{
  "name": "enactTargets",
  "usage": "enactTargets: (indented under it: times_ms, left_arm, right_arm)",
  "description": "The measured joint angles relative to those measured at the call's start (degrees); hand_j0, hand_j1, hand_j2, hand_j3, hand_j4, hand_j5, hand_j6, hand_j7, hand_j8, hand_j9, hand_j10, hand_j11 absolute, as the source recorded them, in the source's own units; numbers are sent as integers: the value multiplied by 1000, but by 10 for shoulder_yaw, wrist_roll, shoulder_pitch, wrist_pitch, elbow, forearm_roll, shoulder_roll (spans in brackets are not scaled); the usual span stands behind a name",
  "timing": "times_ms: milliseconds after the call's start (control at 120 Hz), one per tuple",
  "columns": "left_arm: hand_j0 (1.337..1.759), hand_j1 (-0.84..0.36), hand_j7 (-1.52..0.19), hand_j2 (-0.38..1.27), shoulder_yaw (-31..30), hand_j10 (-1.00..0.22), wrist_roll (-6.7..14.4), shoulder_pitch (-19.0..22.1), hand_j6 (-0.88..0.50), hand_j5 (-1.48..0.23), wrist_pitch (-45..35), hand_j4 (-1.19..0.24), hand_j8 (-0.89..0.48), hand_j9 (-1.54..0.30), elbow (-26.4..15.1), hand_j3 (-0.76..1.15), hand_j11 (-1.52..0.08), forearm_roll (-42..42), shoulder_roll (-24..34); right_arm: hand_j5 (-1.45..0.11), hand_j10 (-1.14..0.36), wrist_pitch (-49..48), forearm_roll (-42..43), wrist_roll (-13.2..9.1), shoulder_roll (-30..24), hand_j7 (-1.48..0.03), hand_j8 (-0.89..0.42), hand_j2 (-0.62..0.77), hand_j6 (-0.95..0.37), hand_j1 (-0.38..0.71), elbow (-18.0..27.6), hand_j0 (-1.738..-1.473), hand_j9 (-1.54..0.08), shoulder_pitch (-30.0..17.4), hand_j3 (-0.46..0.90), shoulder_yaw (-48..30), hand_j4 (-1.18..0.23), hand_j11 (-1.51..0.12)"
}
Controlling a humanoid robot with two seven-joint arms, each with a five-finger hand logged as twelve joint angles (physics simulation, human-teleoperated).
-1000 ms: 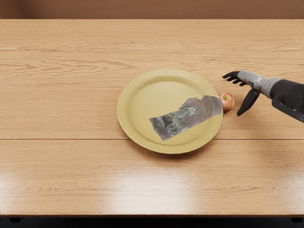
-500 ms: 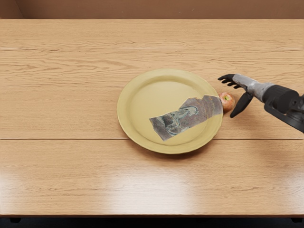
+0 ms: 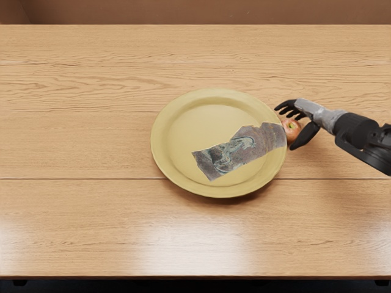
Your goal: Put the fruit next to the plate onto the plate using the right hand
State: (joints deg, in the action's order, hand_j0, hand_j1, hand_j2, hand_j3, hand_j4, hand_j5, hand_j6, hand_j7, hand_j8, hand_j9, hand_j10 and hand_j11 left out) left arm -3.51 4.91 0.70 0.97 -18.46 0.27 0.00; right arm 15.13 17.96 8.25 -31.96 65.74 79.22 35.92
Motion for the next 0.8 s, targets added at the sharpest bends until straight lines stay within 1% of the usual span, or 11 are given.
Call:
enactTargets:
  times_ms: [275, 467, 500, 667, 733, 800]
  left_arm:
    - [1658, 349, 0, 0, 0, 0, 0, 0, 0, 0, 0, 0, 0, 0, 0, 0, 0, 0, 0]
    - [1658, 349, 0, 0, 0, 0, 0, 0, 0, 0, 0, 0, 0, 0, 0, 0, 0, 0, 0]
    - [1658, 349, 0, 0, 0, 0, 0, 0, 0, 0, 0, 0, 0, 0, 0, 0, 0, 0, 0]
    - [1658, 349, 0, 0, 0, 0, 0, 0, 0, 0, 0, 0, 0, 0, 0, 0, 0, 0, 0]
    - [1658, 349, 0, 0, 0, 0, 0, 0, 0, 0, 0, 0, 0, 0, 0, 0, 0, 0, 0]
    - [1658, 349, 0, 0, 0, 0, 0, 0, 0, 0, 0, 0, 0, 0, 0, 0, 0, 0, 0]
  right_arm:
    - [-441, -340, 0, 0, 0, -3, -441, -340, -66, -341, 57, 1, -1658, -441, -3, 0, -1, -340, -441]
    - [-539, -414, -2, 0, 1, -8, -538, -415, -74, -415, 144, 8, -1658, -539, -4, 0, -1, -414, -539]
    - [-557, -427, -3, 0, 1, -9, -555, -405, -63, -436, 154, 8, -1658, -556, -4, 0, -1, -426, -557]
    - [-671, -521, -8, -1, 2, -16, -670, -364, 68, -397, 202, 11, -1657, -670, -5, -1, -6, -515, -670]
    - [-714, -515, -9, -1, 2, -18, -718, -342, 102, -382, 212, 11, -1655, -717, -6, -1, -8, -556, -716]
    - [-754, -525, -10, -1, 2, -19, -759, -343, 140, -397, 212, 10, -1654, -755, -11, -1, -15, -584, -758]
